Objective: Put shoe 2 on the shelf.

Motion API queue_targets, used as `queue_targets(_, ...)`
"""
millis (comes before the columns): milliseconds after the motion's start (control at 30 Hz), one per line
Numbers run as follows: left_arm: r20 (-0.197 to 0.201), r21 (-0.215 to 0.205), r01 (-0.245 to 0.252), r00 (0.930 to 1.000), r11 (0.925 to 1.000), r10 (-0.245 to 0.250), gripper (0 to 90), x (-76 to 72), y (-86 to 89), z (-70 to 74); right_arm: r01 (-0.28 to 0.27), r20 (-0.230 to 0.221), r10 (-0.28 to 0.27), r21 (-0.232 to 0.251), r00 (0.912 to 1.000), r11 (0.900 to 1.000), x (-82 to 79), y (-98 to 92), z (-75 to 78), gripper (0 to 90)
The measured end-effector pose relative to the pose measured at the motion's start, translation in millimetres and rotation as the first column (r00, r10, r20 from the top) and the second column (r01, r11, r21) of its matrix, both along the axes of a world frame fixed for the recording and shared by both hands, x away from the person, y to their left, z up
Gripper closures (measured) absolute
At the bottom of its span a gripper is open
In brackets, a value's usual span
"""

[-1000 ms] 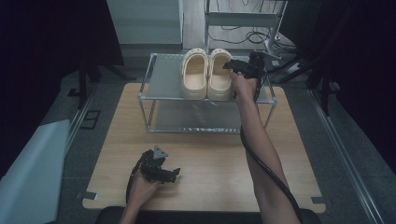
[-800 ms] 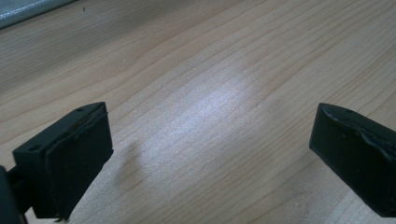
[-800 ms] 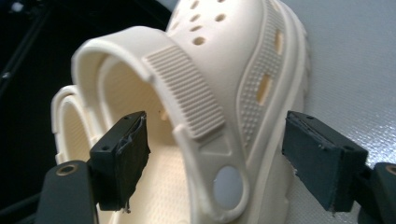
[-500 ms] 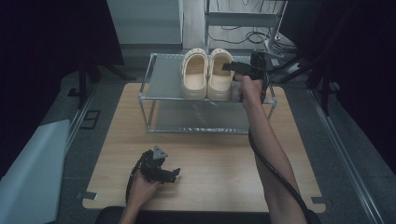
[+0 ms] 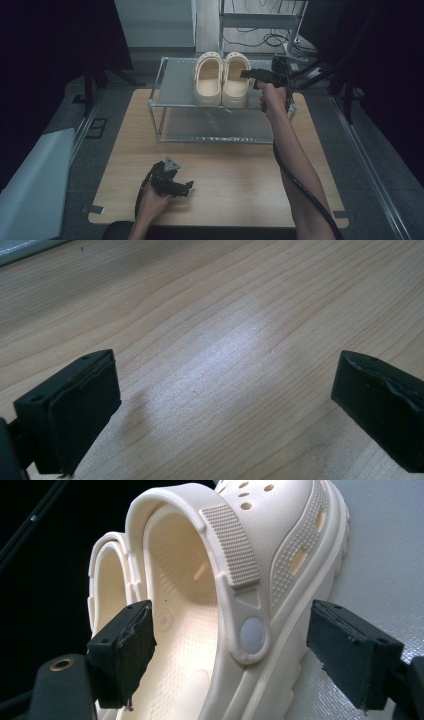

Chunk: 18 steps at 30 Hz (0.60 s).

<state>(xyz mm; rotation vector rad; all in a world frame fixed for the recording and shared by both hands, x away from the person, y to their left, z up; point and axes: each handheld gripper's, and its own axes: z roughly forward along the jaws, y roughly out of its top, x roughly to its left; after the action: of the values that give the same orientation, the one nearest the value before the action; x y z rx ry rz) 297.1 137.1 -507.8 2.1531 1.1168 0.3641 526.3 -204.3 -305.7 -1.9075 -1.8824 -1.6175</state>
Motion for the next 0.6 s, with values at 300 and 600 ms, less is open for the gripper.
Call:
queue_targets(300, -0.002, 0.005, 0.002, 1.0, 1.0, -0.002, 0.0, -0.2, -0.8, -0.6, -0.032, 0.007, 0.032, -0.006, 0.9995, 0.999, -7.1, -5.2, 2.3, 21.1)
queue_targets(600, 0.0, 0.004, 0.007, 1.0, 1.0, -0.007, 0.0, -0.2, -1.4, -1.2, -0.073, 0.02, 0.072, 0.005, 0.9972, 0.997, -14.3, -14.0, 1.7, 17.3)
